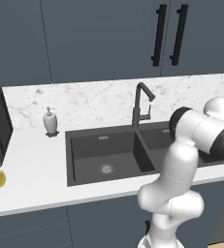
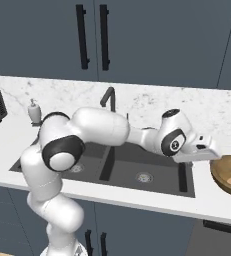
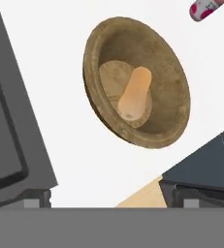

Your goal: Pick the squash from the sink and place it in the bowl. Then pick the bowl and place it in the microwave. Then close the microwave door and press the start button.

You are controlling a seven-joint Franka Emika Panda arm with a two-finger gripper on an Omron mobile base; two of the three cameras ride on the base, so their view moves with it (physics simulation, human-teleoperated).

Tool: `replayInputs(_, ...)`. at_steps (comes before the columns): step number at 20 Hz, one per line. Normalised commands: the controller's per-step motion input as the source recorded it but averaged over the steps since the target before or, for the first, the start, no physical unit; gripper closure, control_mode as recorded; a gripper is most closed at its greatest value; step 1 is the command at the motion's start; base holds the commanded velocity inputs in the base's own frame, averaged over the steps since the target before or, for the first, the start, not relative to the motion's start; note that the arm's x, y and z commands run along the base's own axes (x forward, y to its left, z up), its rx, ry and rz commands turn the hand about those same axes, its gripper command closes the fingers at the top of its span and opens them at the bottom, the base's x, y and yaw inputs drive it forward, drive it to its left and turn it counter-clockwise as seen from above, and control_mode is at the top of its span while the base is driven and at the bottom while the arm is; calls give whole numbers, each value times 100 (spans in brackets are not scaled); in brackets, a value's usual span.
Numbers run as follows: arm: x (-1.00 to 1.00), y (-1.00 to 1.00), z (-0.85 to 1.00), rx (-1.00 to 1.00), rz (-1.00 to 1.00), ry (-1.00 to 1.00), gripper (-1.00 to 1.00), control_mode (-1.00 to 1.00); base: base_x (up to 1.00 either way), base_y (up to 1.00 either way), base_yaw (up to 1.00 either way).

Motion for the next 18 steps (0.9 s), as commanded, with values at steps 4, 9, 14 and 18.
replayInputs(4,2,4,43,0,0,40,-100,-100,0,0,0)
replayInputs(9,33,-14,13,15,0,25,-100,-100,0,0,0)
replayInputs(14,51,-29,0,33,0,4,-100,-100,0,0,0)
replayInputs(18,42,-54,0,29,0,0,-100,-100,0,0,0)
